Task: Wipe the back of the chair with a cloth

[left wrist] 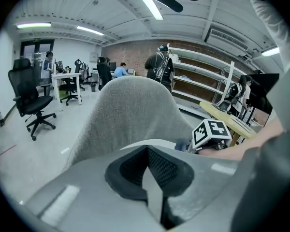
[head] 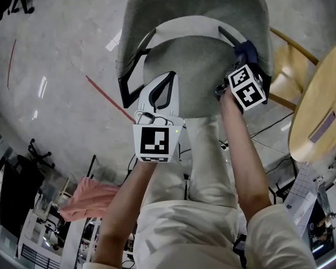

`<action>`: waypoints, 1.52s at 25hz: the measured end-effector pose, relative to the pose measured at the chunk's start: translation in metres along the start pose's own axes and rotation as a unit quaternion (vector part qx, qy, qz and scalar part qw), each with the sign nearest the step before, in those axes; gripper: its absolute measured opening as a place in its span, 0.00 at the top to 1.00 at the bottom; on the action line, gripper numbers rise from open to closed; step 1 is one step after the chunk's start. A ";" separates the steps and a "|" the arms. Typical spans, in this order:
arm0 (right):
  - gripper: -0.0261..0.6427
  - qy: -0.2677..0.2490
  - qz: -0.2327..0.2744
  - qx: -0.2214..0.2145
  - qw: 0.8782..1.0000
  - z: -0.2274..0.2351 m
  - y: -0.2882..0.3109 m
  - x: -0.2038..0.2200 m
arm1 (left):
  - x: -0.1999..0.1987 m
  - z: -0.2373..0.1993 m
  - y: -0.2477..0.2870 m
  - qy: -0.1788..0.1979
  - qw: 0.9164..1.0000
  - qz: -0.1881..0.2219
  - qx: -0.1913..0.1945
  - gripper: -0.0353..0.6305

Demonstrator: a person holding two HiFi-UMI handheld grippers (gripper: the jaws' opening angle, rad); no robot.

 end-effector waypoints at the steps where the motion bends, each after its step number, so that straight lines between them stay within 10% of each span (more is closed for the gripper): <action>1: 0.74 0.002 -0.006 0.005 1.000 0.001 -0.002 0.003 | -0.002 0.000 -0.003 0.000 1.000 -0.001 0.000 0.95; 17: 0.74 -0.078 0.028 -0.169 0.982 -0.065 -0.135 -0.061 | -0.080 0.018 -0.065 0.007 0.999 0.042 0.025 0.95; 38: 0.74 -0.254 0.190 -0.366 0.875 -0.166 -0.447 -0.087 | -0.143 0.059 -0.257 0.032 0.991 0.101 0.077 0.95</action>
Point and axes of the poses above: the fingertips, and each gripper's own axes: y forward along the fingers, z to its right, x out of its underside, the point moved 1 cm from there along -y, backward along the fingers, and after that the axes turned 5 degrees about -x, right-handed, at the moved point
